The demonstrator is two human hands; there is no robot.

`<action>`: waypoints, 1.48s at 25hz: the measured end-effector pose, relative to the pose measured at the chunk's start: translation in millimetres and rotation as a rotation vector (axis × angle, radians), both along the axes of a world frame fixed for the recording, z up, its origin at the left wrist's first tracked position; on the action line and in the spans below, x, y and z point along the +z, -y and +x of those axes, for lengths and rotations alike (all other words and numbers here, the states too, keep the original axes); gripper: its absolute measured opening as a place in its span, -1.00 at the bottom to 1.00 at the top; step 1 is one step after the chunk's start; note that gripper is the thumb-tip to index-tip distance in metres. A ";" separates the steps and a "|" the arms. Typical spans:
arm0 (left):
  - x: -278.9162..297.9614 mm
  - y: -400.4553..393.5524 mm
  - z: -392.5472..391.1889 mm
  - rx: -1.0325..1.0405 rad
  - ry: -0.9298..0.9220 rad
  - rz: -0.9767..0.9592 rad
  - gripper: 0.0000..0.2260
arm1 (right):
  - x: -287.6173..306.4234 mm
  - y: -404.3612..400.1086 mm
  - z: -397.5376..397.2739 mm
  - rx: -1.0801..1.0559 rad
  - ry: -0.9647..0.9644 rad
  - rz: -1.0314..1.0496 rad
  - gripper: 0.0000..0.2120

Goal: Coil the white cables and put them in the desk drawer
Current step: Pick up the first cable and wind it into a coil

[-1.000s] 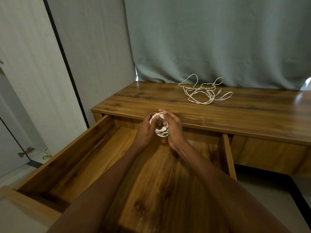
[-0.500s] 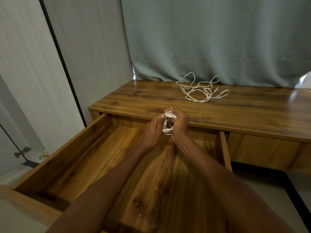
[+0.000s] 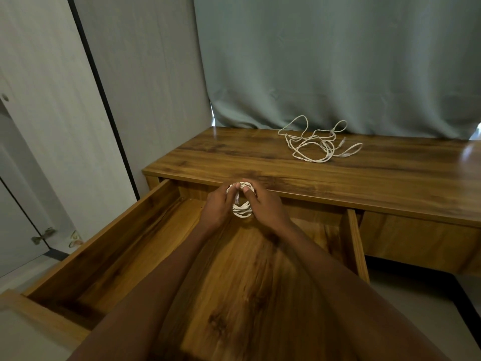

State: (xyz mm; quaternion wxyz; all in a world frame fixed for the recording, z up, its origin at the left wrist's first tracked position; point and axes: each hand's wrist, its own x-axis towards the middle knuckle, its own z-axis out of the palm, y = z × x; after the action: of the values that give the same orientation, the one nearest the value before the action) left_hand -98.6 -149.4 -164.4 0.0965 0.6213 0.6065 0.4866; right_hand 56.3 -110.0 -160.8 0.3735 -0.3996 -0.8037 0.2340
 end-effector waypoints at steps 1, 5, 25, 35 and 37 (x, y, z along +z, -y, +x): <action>0.7 0.9 0.7 0.011 -0.005 -0.017 -0.69 | -1.3 1.3 -2.0 -0.012 0.053 -0.016 -0.63; 8.2 5.4 1.5 -0.070 0.172 -0.131 -0.60 | -6.2 -2.1 -3.7 0.066 0.036 -0.001 -0.64; 27.7 19.6 13.3 -0.179 0.718 -0.388 -0.65 | -16.5 -7.5 4.8 -0.023 0.110 0.332 -0.45; 22.6 21.4 22.0 -0.160 0.376 -0.283 -0.53 | 1.6 -7.8 12.3 0.122 -0.038 0.206 -0.79; 19.8 20.1 22.5 -0.224 0.370 -0.316 -0.54 | 3.8 -8.6 13.7 0.115 -0.039 0.121 -0.78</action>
State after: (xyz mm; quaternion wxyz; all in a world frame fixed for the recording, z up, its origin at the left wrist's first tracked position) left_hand -76.1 -169.4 -144.6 0.3549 0.5621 0.5744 0.4777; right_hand 70.0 -101.3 -157.0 0.3984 -0.3250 -0.8307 0.2136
